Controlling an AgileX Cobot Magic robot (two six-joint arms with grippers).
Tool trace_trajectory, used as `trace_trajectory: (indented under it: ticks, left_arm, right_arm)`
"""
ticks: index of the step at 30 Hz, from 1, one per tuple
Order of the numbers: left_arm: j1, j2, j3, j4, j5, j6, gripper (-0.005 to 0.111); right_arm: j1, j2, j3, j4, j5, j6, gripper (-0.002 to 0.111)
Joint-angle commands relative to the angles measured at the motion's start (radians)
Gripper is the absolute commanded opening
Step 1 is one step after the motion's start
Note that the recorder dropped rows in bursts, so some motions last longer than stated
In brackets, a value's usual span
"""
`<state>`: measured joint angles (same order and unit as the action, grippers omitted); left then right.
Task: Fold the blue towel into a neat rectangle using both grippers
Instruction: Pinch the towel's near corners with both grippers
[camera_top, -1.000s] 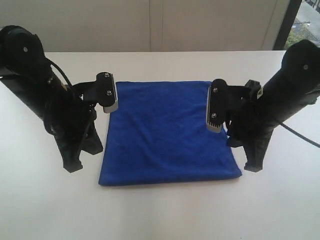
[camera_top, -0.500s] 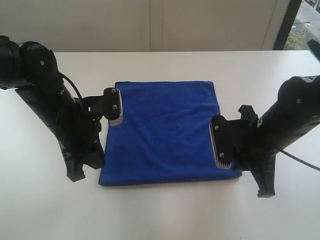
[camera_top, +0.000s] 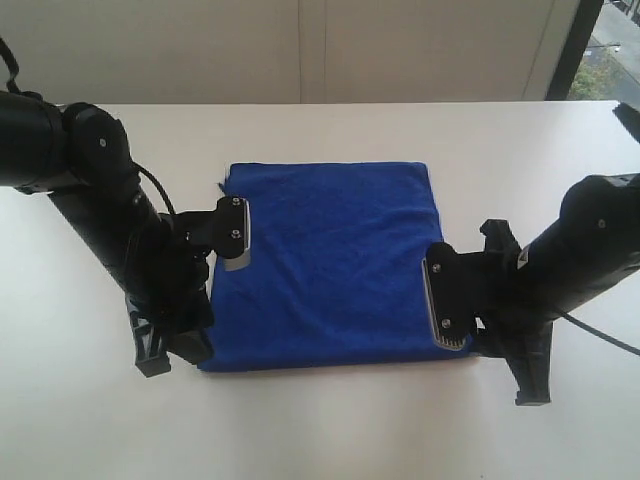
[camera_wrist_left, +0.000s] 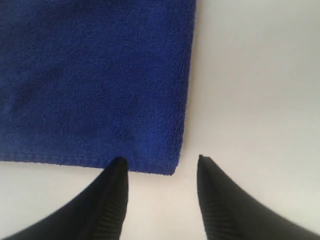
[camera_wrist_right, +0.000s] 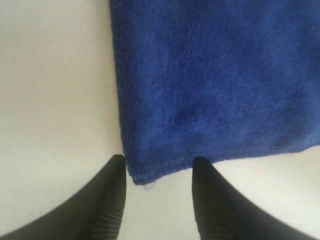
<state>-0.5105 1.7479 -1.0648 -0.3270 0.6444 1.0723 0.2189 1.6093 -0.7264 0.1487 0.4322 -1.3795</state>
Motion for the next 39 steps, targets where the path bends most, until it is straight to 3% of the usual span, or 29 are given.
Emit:
trace_trajectory:
  ticks: [1,29,33,39]
  left_arm:
    - [-0.001,-0.001,0.007,-0.032,0.026,0.03,0.051]
    - [-0.001,0.139,0.007,-0.073,-0.004,0.119,0.051]
    - [-0.001,0.143,0.007,-0.073,-0.003,0.121,0.04]
    - [-0.001,0.144,0.007,-0.069,0.004,0.121,0.011]
  right_arm:
    - [0.002,0.016,0.006,0.019,0.022,-0.035,0.041]
    - [0.002,0.112,0.006,0.019,-0.006,-0.035,0.04]
    - [0.002,0.112,0.006,0.019,-0.006,-0.035,0.032]
    - [0.002,0.112,0.006,0.019,-0.001,-0.035,0.02]
